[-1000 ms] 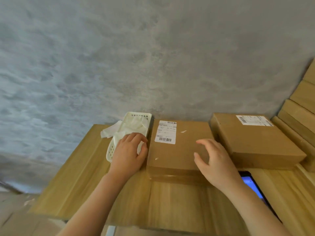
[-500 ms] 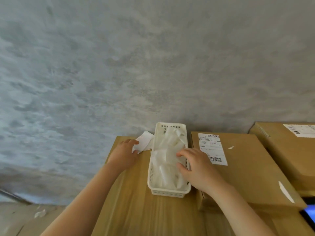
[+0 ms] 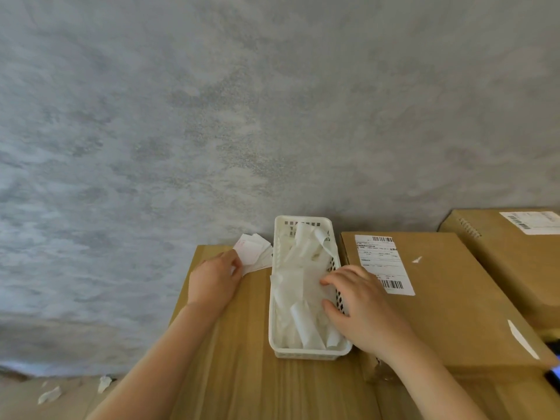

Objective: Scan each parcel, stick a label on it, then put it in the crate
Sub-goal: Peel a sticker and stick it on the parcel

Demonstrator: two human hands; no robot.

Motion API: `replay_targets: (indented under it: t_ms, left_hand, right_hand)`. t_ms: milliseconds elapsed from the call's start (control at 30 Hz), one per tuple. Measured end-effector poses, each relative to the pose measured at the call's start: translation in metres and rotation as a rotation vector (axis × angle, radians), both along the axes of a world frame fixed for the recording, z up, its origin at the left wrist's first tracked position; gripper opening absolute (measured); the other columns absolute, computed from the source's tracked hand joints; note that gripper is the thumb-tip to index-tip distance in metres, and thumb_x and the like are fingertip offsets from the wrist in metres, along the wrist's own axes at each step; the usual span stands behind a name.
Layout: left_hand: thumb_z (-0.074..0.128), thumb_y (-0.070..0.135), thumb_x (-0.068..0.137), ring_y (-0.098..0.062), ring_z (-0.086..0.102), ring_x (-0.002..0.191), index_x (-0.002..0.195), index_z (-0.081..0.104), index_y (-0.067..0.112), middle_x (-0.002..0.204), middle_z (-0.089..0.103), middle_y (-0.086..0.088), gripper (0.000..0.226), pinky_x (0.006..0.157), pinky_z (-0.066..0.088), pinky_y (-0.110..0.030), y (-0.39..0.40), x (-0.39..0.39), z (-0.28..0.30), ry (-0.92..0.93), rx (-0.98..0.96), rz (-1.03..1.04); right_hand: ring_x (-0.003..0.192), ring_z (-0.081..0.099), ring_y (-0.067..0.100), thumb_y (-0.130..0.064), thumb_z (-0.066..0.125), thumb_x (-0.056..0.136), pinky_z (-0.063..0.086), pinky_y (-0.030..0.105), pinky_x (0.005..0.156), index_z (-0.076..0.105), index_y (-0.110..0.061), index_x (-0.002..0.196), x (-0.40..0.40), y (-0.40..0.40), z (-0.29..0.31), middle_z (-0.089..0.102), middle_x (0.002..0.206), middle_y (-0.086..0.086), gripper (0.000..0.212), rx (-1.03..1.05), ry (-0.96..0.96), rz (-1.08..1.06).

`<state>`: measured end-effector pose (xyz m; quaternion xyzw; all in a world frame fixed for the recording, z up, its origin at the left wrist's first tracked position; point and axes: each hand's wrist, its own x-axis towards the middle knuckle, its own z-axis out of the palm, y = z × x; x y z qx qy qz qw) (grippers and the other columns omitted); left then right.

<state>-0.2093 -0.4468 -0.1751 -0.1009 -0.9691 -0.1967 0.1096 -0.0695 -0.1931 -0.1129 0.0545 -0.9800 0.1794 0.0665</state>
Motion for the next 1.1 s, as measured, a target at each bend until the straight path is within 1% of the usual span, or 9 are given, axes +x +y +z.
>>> replay_targets:
  t_ms: [167,300,467,567,633,767,833,967,1100]
  left_hand:
    - [0.069,0.039,0.089,-0.008,0.060,0.083,0.078,0.062,0.026,0.085,0.063,0.018,0.018,0.061,0.043,-0.023,-0.007,-0.004,0.005,-0.184,0.299,0.025]
    - [0.066,0.028,0.093,-0.009,0.061,0.089,0.087,0.063,0.024,0.087,0.063,0.019,0.008,0.064,0.044,-0.022,-0.013,-0.002,0.015,-0.076,0.446,0.032]
    - [0.063,0.020,0.095,-0.005,0.059,0.078,0.088,0.061,0.024,0.083,0.066,0.013,0.009,0.066,0.045,-0.023,0.001,0.018,0.053,0.096,0.683,-0.056]
    - [0.061,0.010,0.094,-0.005,0.062,0.088,0.089,0.059,0.034,0.092,0.067,0.016,0.024,0.069,0.046,-0.014,0.018,0.038,0.071,0.134,0.671,-0.213]
    - [0.060,0.001,0.091,-0.012,0.064,0.097,0.089,0.057,0.041,0.099,0.069,0.016,0.039,0.077,0.050,-0.020,0.033,0.052,0.079,0.156,0.663,-0.353]
    - [0.058,0.011,0.087,-0.013,0.065,0.105,0.092,0.058,0.035,0.102,0.067,0.017,0.025,0.090,0.048,-0.023,0.067,0.078,0.091,0.257,0.660,-0.621]
    - [0.061,0.010,0.088,-0.014,0.064,0.109,0.093,0.059,0.026,0.103,0.068,0.012,0.017,0.094,0.047,-0.024,0.082,0.085,0.093,0.285,0.638,-0.717]
    - [0.063,0.009,0.089,-0.013,0.061,0.116,0.094,0.061,0.026,0.110,0.067,0.012,0.017,0.098,0.047,-0.026,0.109,0.101,0.096,0.236,0.604,-0.805]
    - [0.058,0.000,0.091,-0.012,0.057,0.122,0.099,0.063,0.033,0.122,0.063,0.017,0.034,0.096,0.048,-0.021,0.129,0.117,0.102,0.080,0.653,-0.675]
  right_hand:
    - [0.125,0.033,-0.003,-0.043,0.052,0.096,0.022,0.016,0.100,0.054,-0.034,0.129,0.000,0.001,0.000,0.035,0.118,-0.029,0.034,-0.020,-0.010,-0.010]
    - [0.123,0.038,-0.002,-0.044,0.053,0.094,0.028,0.018,0.101,0.053,-0.037,0.128,0.000,0.003,-0.004,0.043,0.121,-0.028,0.034,-0.074,-0.010,-0.025]
    - [0.112,0.044,-0.012,-0.038,0.056,0.096,0.033,0.010,0.091,0.053,-0.041,0.124,0.000,0.006,-0.001,0.049,0.119,-0.032,0.028,-0.279,-0.004,-0.060]
    - [0.108,0.054,-0.011,-0.023,0.060,0.096,0.042,0.006,0.085,0.062,-0.036,0.111,0.001,0.009,0.004,0.061,0.108,-0.031,0.020,-0.523,0.115,-0.108]
    - [0.093,0.064,0.001,-0.014,0.060,0.096,0.049,0.011,0.075,0.068,-0.027,0.099,0.005,0.012,0.008,0.068,0.096,-0.020,0.016,-0.698,0.237,-0.171]
    - [0.060,0.062,0.014,-0.041,0.055,0.093,0.048,0.024,0.053,0.067,-0.017,0.089,0.016,0.019,0.028,0.069,0.074,0.003,0.027,-0.973,0.126,-0.237]
    - [0.059,0.063,0.019,-0.045,0.054,0.092,0.049,0.026,0.049,0.065,-0.016,0.099,0.021,0.029,0.036,0.071,0.073,0.008,0.031,-1.090,-0.002,-0.252]
    - [0.066,0.067,0.020,-0.014,0.059,0.097,0.055,0.026,0.057,0.064,-0.018,0.106,0.035,0.054,0.047,0.074,0.078,0.011,0.011,-1.258,-0.049,-0.261]
    - [0.068,0.068,0.018,-0.009,0.058,0.097,0.056,0.025,0.059,0.066,-0.016,0.109,0.050,0.083,0.047,0.075,0.081,0.005,0.016,-1.179,0.003,-0.247]
